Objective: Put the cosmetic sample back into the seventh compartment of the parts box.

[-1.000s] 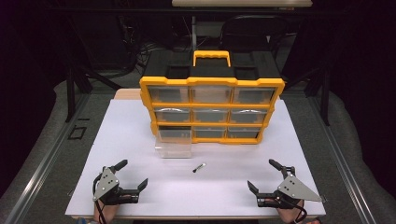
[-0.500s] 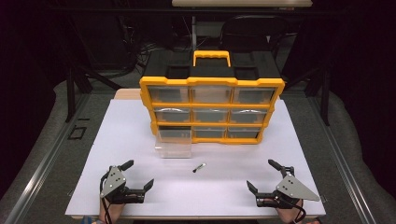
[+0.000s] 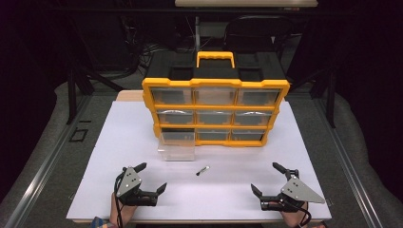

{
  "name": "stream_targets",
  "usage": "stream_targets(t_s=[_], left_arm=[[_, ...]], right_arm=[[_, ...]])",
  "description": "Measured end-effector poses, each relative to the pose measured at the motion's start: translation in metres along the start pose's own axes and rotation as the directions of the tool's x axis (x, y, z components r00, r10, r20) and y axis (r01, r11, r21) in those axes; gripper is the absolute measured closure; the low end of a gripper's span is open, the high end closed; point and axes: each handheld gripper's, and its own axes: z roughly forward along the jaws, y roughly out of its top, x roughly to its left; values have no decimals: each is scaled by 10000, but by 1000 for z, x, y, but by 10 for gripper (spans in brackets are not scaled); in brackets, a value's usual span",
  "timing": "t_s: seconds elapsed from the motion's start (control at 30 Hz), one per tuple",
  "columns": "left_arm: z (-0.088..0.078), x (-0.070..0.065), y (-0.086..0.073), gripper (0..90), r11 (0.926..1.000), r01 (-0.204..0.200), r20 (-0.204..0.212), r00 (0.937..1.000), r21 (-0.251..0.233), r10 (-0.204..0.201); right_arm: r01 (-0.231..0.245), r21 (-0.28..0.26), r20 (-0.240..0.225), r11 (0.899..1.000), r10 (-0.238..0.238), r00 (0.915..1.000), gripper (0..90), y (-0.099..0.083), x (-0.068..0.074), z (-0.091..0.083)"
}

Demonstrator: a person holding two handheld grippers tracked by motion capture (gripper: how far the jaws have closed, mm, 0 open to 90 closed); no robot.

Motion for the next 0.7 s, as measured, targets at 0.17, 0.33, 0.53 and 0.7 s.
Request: stream_targets(t_s=[0.17,0.33,0.53,0.7], left_arm=[[0,0,0,0,10000,0,0,10000,0,0],[14,-8,6,0,9986,-117,388,9992,525,97],[21,-13,10,0,9978,-208,699,9974,633,163],[28,-19,13,0,9956,-361,785,9965,862,293]], right_arm=[[1,50,-21,10000,0,10000,10,0,0,0],[-55,143,-73,9999,56,10000,10,-1,0,3],[-63,176,-108,9998,65,9999,10,-1,0,3],[-118,198,-117,9997,120,9999,10,-1,-1,3]])
